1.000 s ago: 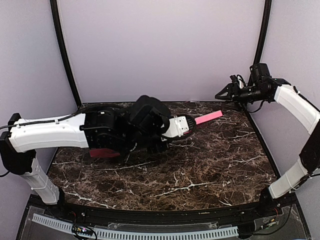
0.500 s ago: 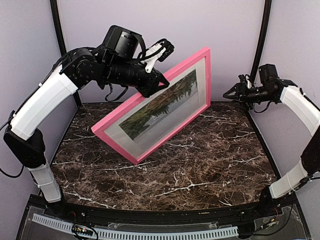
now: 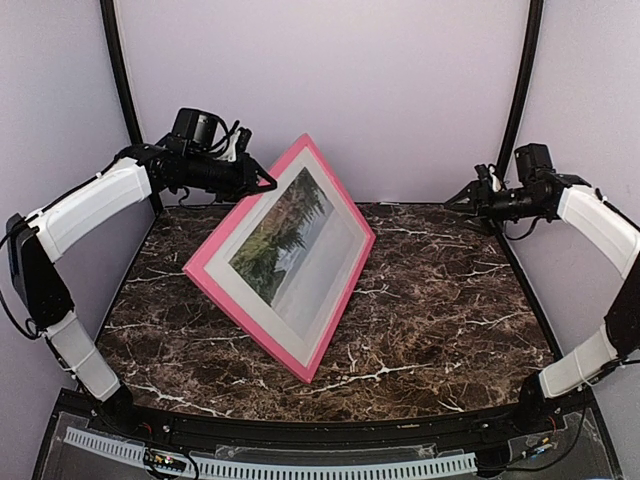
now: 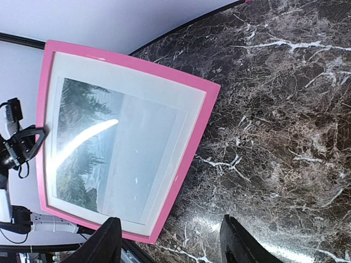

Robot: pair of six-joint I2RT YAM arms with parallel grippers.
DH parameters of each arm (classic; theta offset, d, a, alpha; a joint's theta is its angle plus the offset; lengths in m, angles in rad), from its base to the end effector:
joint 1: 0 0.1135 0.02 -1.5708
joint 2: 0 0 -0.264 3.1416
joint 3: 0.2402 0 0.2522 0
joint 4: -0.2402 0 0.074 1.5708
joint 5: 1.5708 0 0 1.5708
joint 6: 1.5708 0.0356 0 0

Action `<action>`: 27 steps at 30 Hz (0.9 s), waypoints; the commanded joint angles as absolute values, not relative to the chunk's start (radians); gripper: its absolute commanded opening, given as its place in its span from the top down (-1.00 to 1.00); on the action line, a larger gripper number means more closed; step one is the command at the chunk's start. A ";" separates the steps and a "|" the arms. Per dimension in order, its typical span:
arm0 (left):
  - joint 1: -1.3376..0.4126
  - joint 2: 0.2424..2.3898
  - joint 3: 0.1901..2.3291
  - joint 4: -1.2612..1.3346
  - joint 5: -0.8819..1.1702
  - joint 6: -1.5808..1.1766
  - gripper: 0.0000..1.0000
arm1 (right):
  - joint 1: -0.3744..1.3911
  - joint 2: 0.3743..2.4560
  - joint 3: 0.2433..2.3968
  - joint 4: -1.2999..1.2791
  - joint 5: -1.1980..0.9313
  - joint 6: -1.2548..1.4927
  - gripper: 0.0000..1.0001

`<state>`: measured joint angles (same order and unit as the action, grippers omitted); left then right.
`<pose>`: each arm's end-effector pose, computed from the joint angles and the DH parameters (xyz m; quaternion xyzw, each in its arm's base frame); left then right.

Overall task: Put the photo into the frame
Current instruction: Turn over the photo frame.

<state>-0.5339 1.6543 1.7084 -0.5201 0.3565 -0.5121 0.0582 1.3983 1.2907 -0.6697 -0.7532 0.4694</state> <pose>0.3202 -0.2037 0.4015 0.1022 0.8367 -0.3887 0.3720 0.2940 0.0415 0.3368 0.0360 0.8686 0.4212 0.2585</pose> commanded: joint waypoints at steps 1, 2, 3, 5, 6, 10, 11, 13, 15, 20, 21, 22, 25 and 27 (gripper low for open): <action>-0.464 1.526 1.560 -0.148 0.500 -0.763 1.00 | 0.056 1.385 1.251 -0.601 -0.773 0.485 -0.23; -0.457 1.519 1.530 -0.125 0.497 -0.799 1.00 | 0.056 1.387 1.245 -0.595 -0.774 0.487 -0.23; -0.443 1.506 1.476 -0.082 0.494 -0.816 1.00 | 0.056 1.388 1.236 -0.586 -0.776 0.492 -0.23; -0.429 1.486 1.387 -0.019 0.478 -0.868 1.00 | 0.056 1.391 1.218 -0.569 -0.779 0.500 -0.23; -0.423 1.472 1.331 0.032 0.464 -0.902 1.00 | 0.058 1.394 1.210 -0.561 -0.780 0.503 -0.23; -0.417 1.436 1.168 0.144 0.414 -0.987 1.00 | 0.065 1.405 1.178 -0.536 -0.779 0.510 -0.23; -0.417 1.432 1.144 0.159 0.398 -1.007 1.00 | 0.070 1.408 1.170 -0.529 -0.777 0.512 -0.24; -0.417 1.419 1.075 0.198 0.380 -1.033 1.00 | 0.084 1.415 1.154 -0.519 -0.763 0.515 -0.24; -0.417 1.412 1.016 0.228 0.376 -1.051 0.96 | 0.108 1.428 1.137 -0.507 -0.742 0.517 -0.25; -0.433 1.432 0.926 0.240 0.409 -1.052 0.59 | 0.175 1.478 1.080 -0.446 -0.698 0.531 -0.26; -0.441 1.436 0.901 0.247 0.412 -1.053 0.53 | 0.188 1.491 1.066 -0.427 -0.697 0.538 -0.26; -0.446 1.437 0.889 0.249 0.413 -1.056 0.42 | 0.199 1.503 1.054 -0.409 -0.698 0.544 -0.26; -0.468 1.442 0.826 0.279 0.412 -1.066 0.19 | 0.227 1.537 1.023 -0.368 -0.695 0.558 -0.26; -0.483 1.446 0.793 0.300 0.410 -1.075 0.03 | 0.241 1.554 1.005 -0.346 -0.693 0.564 -0.26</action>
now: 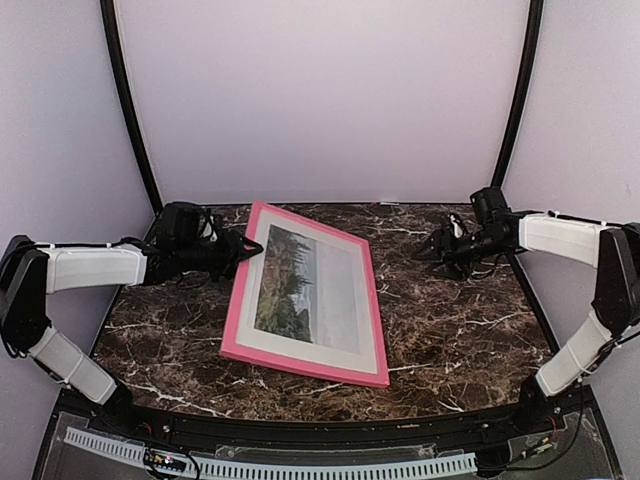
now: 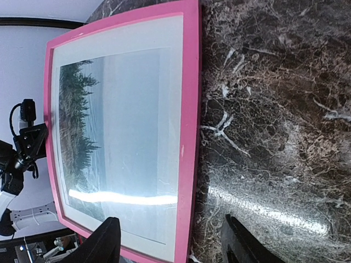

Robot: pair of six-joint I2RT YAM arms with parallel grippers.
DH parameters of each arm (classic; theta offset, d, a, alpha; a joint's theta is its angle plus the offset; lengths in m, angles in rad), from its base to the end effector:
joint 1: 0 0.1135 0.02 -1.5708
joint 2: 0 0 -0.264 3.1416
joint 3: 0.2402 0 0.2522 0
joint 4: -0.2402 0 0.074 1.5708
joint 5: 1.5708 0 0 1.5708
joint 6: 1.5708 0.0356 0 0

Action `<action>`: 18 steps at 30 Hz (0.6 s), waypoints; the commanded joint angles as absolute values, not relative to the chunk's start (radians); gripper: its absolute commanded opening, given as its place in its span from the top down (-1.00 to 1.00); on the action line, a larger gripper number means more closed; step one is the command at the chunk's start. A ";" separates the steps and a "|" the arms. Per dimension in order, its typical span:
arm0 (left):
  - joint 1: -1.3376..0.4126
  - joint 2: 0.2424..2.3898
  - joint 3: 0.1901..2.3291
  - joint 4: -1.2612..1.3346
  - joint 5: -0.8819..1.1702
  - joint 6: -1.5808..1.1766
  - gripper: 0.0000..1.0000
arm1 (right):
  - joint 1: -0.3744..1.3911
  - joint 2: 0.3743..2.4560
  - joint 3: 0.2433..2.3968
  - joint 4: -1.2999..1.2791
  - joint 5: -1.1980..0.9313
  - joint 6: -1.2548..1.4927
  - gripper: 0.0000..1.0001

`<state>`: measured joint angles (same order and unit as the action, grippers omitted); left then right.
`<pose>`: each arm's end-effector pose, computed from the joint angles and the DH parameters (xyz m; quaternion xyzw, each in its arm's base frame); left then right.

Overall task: Put the photo into the frame
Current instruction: Turn over the photo frame.

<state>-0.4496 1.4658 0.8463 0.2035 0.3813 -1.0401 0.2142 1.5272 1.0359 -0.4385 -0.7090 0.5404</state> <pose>0.2865 -0.1530 0.2394 -0.1404 0.8172 -0.4800 0.2864 0.3011 0.0892 0.2336 0.0366 0.8960 0.4151 0.1533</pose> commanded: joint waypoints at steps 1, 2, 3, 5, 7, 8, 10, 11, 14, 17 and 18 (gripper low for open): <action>-0.487 1.448 0.782 0.306 0.411 -1.082 -0.06 | 0.247 1.562 0.997 -0.335 -0.691 0.567 -0.26; -0.496 1.453 0.762 0.321 0.411 -1.086 -0.09 | 0.252 1.573 0.988 -0.326 -0.685 0.569 -0.26; -0.499 1.455 0.752 0.327 0.412 -1.094 -0.16 | 0.259 1.581 0.980 -0.318 -0.683 0.572 -0.26; -0.510 1.463 0.724 0.353 0.415 -1.105 -0.21 | 0.278 1.594 0.961 -0.306 -0.671 0.573 -0.26; -0.521 1.471 0.700 0.371 0.419 -1.111 -0.26 | 0.296 1.601 0.943 -0.304 -0.647 0.570 -0.26; -0.529 1.476 0.684 0.382 0.421 -1.114 -0.29 | 0.305 1.602 0.933 -0.303 -0.637 0.569 -0.26; -0.540 1.485 0.661 0.400 0.431 -1.121 -0.33 | 0.320 1.598 0.914 -0.302 -0.614 0.570 -0.26; -0.542 1.489 0.653 0.405 0.447 -1.127 -0.33 | 0.326 1.595 0.906 -0.302 -0.603 0.569 -0.26; -0.555 1.509 0.620 0.420 0.482 -1.131 -0.37 | 0.338 1.584 0.888 -0.305 -0.580 0.573 -0.26; -0.565 1.513 0.580 0.426 0.493 -1.134 -0.39 | 0.346 1.576 0.877 -0.303 -0.574 0.577 -0.26; -0.566 1.515 0.574 0.425 0.502 -1.132 -0.41 | 0.348 1.574 0.873 -0.304 -0.573 0.578 -0.26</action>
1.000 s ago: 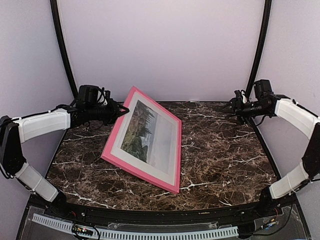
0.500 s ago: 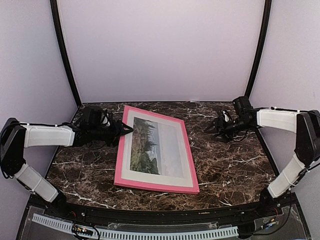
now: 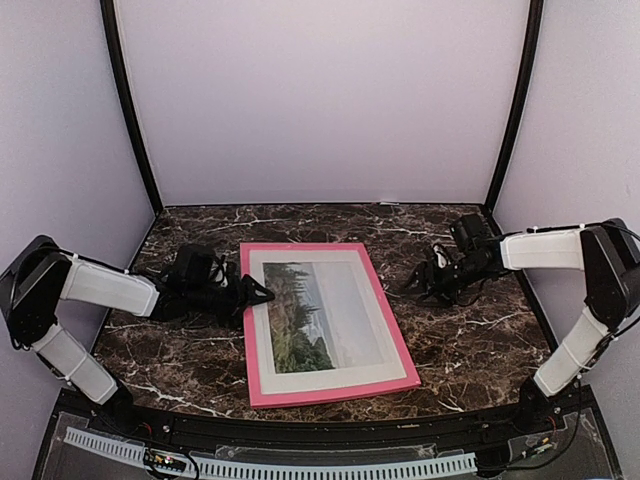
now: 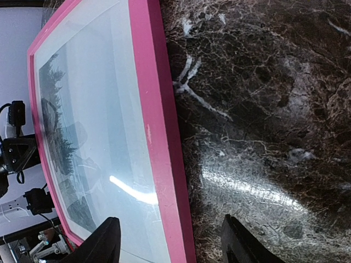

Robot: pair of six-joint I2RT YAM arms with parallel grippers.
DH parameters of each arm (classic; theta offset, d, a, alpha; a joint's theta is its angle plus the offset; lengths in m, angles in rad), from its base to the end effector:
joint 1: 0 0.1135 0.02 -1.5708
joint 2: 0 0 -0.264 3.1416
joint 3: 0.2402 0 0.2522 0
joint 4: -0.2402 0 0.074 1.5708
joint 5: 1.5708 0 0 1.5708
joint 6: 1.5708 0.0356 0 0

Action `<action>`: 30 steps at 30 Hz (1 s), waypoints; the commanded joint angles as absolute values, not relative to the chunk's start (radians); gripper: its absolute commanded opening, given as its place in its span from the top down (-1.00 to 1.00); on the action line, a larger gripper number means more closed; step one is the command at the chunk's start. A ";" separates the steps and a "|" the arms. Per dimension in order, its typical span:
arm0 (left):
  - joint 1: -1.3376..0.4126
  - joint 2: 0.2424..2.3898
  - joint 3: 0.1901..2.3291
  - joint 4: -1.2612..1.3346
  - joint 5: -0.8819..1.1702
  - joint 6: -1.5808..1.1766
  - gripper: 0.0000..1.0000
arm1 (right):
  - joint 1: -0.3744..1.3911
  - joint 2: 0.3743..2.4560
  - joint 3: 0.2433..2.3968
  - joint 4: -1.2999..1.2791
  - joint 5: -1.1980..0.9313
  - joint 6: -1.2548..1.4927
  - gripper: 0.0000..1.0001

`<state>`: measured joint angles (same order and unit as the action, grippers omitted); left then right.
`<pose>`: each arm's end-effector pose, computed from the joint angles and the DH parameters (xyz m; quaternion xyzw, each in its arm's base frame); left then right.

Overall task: Put the photo into the frame
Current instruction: Turn over the photo frame, then place the photo frame at the center of the board.

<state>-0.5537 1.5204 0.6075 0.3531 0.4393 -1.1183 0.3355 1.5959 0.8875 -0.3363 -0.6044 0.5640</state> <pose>0.2421 -0.1675 0.1636 -0.1365 0.8495 -0.4785 0.1754 0.2800 0.1190 0.1743 0.0282 0.9247 0.3667 0.0986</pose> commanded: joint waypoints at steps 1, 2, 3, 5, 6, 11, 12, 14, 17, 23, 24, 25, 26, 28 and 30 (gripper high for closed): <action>-0.567 1.520 0.562 0.427 0.508 -1.132 -0.41 | 0.350 1.573 0.873 -0.306 -0.572 0.578 -0.26; -0.568 1.522 0.556 0.427 0.519 -1.132 -0.43 | 0.352 1.568 0.871 -0.310 -0.570 0.576 -0.26; -0.569 1.523 0.542 0.428 0.522 -1.132 -0.43 | 0.357 1.565 0.871 -0.317 -0.563 0.574 -0.26; -0.572 1.517 0.526 0.416 0.527 -1.122 -0.48 | 0.367 1.551 0.868 -0.334 -0.542 0.567 -0.27; -0.572 1.516 0.521 0.409 0.526 -1.107 -0.52 | 0.372 1.542 0.865 -0.341 -0.533 0.566 -0.27; -0.572 1.474 0.508 0.293 0.490 -1.020 -0.76 | 0.415 1.494 0.831 -0.361 -0.515 0.576 -0.29; -0.572 1.466 0.508 0.273 0.467 -0.994 -0.83 | 0.429 1.480 0.823 -0.367 -0.503 0.579 -0.30; -0.572 1.442 0.510 0.221 0.433 -0.959 -0.96 | 0.461 1.450 0.804 -0.383 -0.476 0.588 -0.31; -0.571 1.404 0.533 0.123 0.358 -0.909 -0.98 | 0.527 1.400 0.775 -0.418 -0.434 0.597 -0.33; -0.572 1.338 0.635 -0.079 0.168 -0.751 -0.98 | 0.695 1.267 0.699 -0.463 -0.360 0.640 -0.40; -0.572 1.327 0.662 -0.115 0.148 -0.734 -0.98 | 0.719 1.250 0.688 -0.464 -0.354 0.651 -0.41; -0.572 1.323 0.676 -0.132 0.107 -0.702 -0.98 | 0.746 1.235 0.676 -0.469 -0.353 0.658 -0.42; -0.572 1.319 0.709 -0.161 0.086 -0.684 -0.98 | 0.771 1.222 0.666 -0.474 -0.352 0.665 -0.42; -0.572 1.322 0.764 -0.195 0.031 -0.627 -0.98 | 0.822 1.205 0.652 -0.493 -0.342 0.675 -0.43; -0.570 1.342 0.825 -0.215 -0.021 -0.565 -0.98 | 0.881 1.197 0.643 -0.507 -0.336 0.684 -0.43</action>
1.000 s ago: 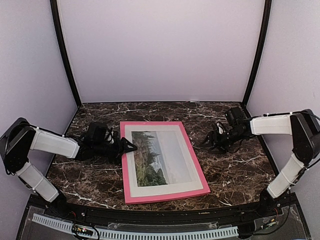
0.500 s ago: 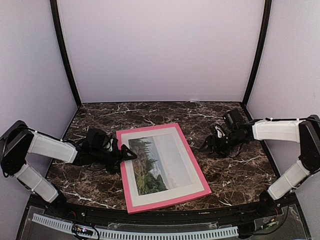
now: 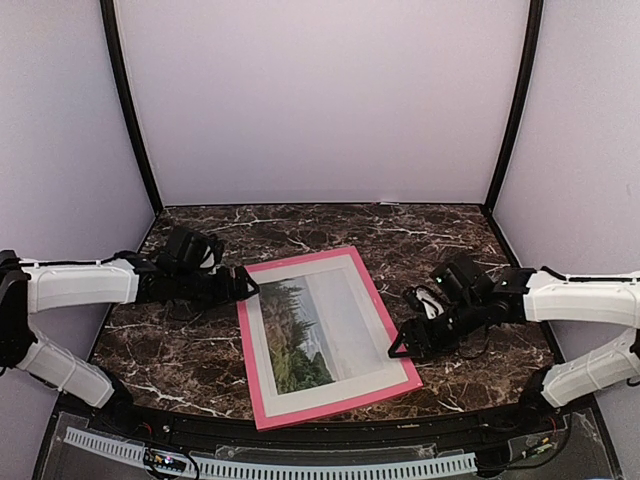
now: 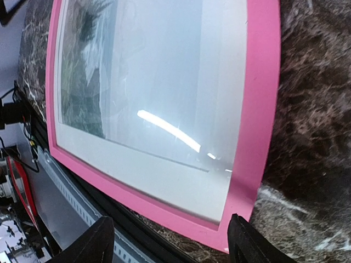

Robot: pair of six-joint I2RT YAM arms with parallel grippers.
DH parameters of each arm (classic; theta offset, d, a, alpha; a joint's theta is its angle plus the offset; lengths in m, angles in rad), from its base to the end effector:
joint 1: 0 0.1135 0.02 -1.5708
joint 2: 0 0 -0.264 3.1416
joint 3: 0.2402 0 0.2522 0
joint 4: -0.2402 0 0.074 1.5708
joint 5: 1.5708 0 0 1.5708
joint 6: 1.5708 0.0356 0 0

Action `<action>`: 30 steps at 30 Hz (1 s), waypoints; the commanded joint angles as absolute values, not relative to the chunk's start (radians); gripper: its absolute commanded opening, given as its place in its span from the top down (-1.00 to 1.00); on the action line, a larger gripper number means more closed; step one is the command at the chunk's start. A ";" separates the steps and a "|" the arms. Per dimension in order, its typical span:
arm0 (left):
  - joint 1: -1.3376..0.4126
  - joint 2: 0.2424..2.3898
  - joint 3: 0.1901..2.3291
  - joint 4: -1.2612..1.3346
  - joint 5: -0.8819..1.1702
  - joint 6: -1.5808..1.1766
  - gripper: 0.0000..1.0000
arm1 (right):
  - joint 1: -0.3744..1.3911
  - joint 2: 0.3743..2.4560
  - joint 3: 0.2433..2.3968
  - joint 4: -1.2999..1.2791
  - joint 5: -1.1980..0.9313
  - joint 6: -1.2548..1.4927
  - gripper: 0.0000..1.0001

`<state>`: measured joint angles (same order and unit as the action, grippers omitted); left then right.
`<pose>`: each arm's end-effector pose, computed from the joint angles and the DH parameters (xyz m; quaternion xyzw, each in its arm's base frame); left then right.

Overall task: Put the photo into the frame
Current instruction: Place the photo frame at the center of the board, then rotate the photo frame at the center of the board.

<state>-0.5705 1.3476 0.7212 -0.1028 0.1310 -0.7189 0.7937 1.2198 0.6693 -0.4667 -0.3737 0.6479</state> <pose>0.2304 -0.1533 0.2031 -0.0408 0.9103 -0.2927 0.2899 0.1490 0.1700 0.1933 -0.1195 0.9390 0.3115 0.0838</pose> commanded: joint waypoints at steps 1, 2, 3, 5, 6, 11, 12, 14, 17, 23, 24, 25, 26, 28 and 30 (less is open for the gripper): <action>-0.570 1.364 0.872 -0.224 -0.049 -0.524 -0.98 | 0.904 1.198 0.638 -0.510 -0.338 0.688 -0.44; -0.570 1.379 0.895 -0.237 -0.071 -0.506 -0.98 | 0.926 1.201 0.635 -0.509 -0.340 0.693 -0.43; -0.569 1.411 0.939 -0.248 -0.079 -0.471 -0.98 | 0.950 1.205 0.633 -0.504 -0.342 0.698 -0.43; -0.563 1.463 1.001 -0.255 -0.084 -0.426 -0.98 | 0.994 1.224 0.633 -0.494 -0.349 0.704 -0.43; -0.561 1.482 1.020 -0.257 -0.084 -0.398 -0.98 | 1.013 1.234 0.636 -0.493 -0.348 0.706 -0.43; -0.537 1.633 1.153 -0.262 -0.061 -0.322 -0.98 | 1.068 1.287 0.641 -0.486 -0.346 0.710 -0.43; -0.533 1.667 1.180 -0.260 -0.053 -0.309 -0.98 | 1.080 1.297 0.641 -0.486 -0.350 0.709 -0.43; -0.519 1.713 1.212 -0.250 -0.037 -0.292 -0.98 | 1.094 1.322 0.643 -0.485 -0.351 0.704 -0.42; -0.496 1.771 1.248 -0.222 -0.006 -0.276 -0.98 | 1.101 1.358 0.647 -0.480 -0.351 0.700 -0.41; -0.478 1.885 1.321 -0.178 0.061 -0.232 -0.98 | 1.102 1.438 0.670 -0.473 -0.326 0.692 -0.39; -0.475 1.908 1.342 -0.176 0.064 -0.227 -0.98 | 1.100 1.441 0.677 -0.478 -0.310 0.695 -0.39; -0.475 1.921 1.354 -0.175 0.072 -0.213 -0.98 | 1.096 1.442 0.683 -0.481 -0.294 0.699 -0.39; -0.474 1.947 1.376 -0.177 0.076 -0.206 -0.98 | 1.085 1.439 0.686 -0.483 -0.280 0.705 -0.39; -0.472 1.987 1.417 -0.190 0.083 -0.189 -0.98 | 1.049 1.427 0.687 -0.483 -0.263 0.715 -0.38; -0.469 2.023 1.454 -0.210 0.076 -0.179 -0.98 | 1.004 1.413 0.691 -0.483 -0.245 0.717 -0.38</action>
<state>-0.4751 1.9781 1.3785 -0.1951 0.0536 -0.2295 1.0744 1.4197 0.6777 -0.4908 -0.3508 0.7055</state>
